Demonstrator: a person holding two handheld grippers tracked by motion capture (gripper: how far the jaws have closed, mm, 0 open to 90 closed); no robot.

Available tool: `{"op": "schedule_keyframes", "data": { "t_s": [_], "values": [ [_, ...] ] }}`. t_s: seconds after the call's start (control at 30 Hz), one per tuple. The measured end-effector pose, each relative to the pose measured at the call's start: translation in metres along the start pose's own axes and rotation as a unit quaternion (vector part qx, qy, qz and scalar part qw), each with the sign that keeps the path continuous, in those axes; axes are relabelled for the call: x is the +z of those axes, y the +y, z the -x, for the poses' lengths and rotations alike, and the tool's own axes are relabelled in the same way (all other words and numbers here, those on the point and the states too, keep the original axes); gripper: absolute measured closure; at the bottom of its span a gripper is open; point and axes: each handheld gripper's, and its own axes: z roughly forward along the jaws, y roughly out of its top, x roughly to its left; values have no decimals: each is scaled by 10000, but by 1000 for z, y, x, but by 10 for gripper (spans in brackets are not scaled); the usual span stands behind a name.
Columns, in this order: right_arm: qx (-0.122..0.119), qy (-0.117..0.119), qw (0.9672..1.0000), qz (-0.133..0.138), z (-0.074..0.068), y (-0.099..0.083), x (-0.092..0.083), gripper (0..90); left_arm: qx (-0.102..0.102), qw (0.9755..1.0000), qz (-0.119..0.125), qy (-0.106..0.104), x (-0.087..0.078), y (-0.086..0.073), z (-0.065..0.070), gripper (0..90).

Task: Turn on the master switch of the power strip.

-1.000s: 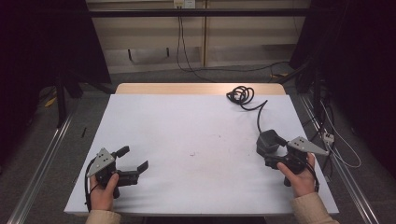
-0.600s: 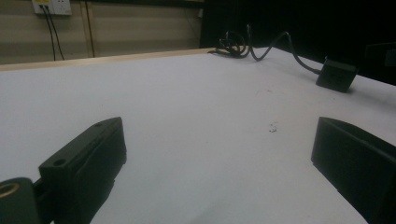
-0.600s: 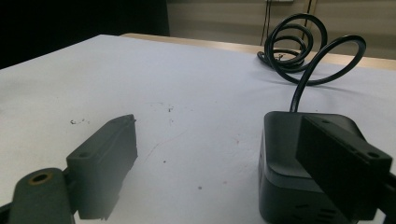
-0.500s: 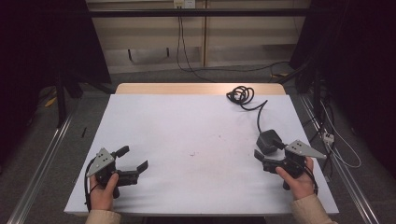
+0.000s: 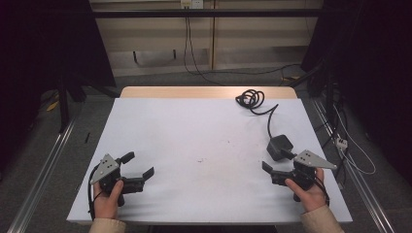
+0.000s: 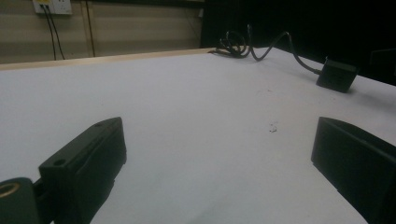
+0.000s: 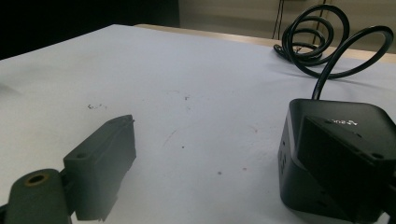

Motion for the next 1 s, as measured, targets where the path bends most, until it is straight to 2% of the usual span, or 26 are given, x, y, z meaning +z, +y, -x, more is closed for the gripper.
{"op": "schedule_keyframes", "data": {
  "t_s": [0.47,1.0],
  "values": [
    [-99,38,9999,-74,-1,-8,-6,109,-23,10000,0,3,1,0,1,29],
    [23,99,9999,-59,2,-14,-15,107,-22,10000,-11,2,1,-1,1,29]
  ]
}}
